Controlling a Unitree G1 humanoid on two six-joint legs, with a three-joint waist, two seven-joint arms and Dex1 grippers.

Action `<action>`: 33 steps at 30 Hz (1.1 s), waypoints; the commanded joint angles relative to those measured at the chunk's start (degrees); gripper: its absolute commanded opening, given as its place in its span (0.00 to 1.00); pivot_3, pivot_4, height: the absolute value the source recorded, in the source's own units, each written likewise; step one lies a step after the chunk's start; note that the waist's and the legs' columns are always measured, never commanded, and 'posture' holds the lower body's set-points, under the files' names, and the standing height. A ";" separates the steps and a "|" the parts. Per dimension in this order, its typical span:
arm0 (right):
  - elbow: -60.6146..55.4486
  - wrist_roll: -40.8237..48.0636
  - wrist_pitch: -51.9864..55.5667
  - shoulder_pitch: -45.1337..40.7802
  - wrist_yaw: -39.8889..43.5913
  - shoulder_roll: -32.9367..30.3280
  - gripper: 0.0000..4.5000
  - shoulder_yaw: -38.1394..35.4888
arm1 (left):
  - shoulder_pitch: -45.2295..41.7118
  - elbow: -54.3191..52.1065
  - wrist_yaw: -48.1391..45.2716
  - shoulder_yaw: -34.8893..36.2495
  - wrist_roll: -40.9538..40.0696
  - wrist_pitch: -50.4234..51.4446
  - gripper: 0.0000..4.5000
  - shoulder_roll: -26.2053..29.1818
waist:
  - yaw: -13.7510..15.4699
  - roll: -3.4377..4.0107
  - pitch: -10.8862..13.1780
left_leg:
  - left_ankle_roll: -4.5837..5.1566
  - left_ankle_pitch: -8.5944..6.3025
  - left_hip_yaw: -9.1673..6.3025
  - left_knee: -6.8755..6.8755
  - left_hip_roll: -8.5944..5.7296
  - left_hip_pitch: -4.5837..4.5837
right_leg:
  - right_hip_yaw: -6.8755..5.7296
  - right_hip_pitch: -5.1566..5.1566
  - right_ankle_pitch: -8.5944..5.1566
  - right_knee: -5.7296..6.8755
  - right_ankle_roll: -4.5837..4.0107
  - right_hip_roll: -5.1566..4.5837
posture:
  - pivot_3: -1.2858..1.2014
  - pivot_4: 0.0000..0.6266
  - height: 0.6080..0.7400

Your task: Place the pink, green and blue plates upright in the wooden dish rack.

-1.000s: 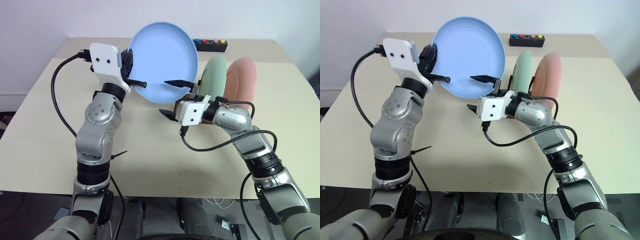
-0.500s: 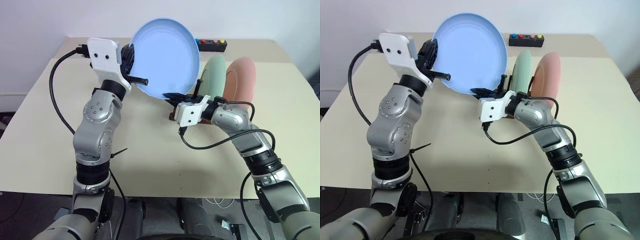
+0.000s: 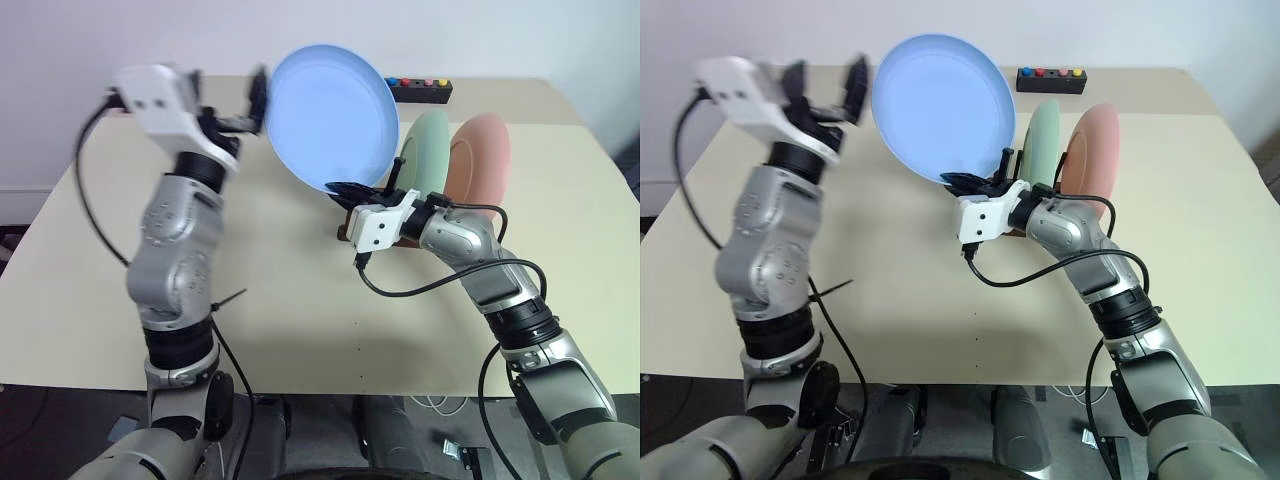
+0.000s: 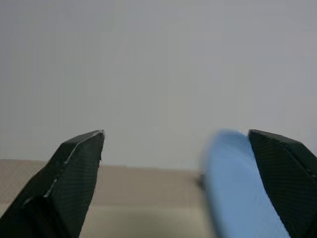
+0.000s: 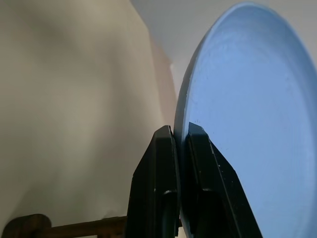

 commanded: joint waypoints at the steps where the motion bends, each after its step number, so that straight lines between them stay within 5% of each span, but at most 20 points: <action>1: -1.97 3.11 -0.38 -1.79 -1.35 1.36 0.00 -2.31 | 0.51 0.06 -1.37 4.02 -0.03 -2.60 0.99 4.95 | 0.03 0.00 0.00 | 0.00 0.00 0.00 0.00 0.00 0.00 | 0.00 0.01 0.00 0.00 0.00 0.00 | 0.52 0.24 0.96; 10: -15.16 30.92 20.32 -1.09 2.93 10.37 0.00 -9.40 | 21.82 -0.16 -19.45 1.51 -2.70 -2.51 0.99 17.70 | -0.71 0.06 0.03 | 0.01 -0.01 -0.03 -0.07 0.02 0.01 | 0.02 -0.01 0.00 0.10 -0.01 0.00 | 0.52 0.24 0.96; 27: -20.47 37.82 29.33 0.09 2.97 11.01 0.00 -10.66 | 26.82 -1.80 -24.42 -3.22 -1.18 -4.38 0.99 20.38 | 0.04 0.06 0.03 | 0.02 0.00 -0.05 -0.07 0.02 0.05 | -0.01 -0.01 0.02 0.11 -0.07 0.02 | 0.52 0.24 0.96; 29: -24.56 50.64 41.16 3.56 -3.76 15.52 0.00 -15.41 | 31.07 -3.35 -29.76 -13.58 0.58 -5.11 0.99 20.19 | 0.04 0.06 -0.04 | 0.02 0.00 -0.05 -0.08 0.03 0.04 | -0.01 -0.01 0.02 0.10 -0.07 0.02 | 0.52 0.24 0.96; 33: -27.67 64.32 52.56 6.43 -11.80 19.30 0.00 -22.32 | 30.81 -2.83 -32.79 -21.61 2.75 -6.21 0.99 19.25 | 0.47 0.08 -0.01 | 0.05 -0.02 -0.05 -0.06 0.00 -0.03 | 0.00 0.01 0.02 0.06 -0.07 -0.04 | 0.52 0.24 0.96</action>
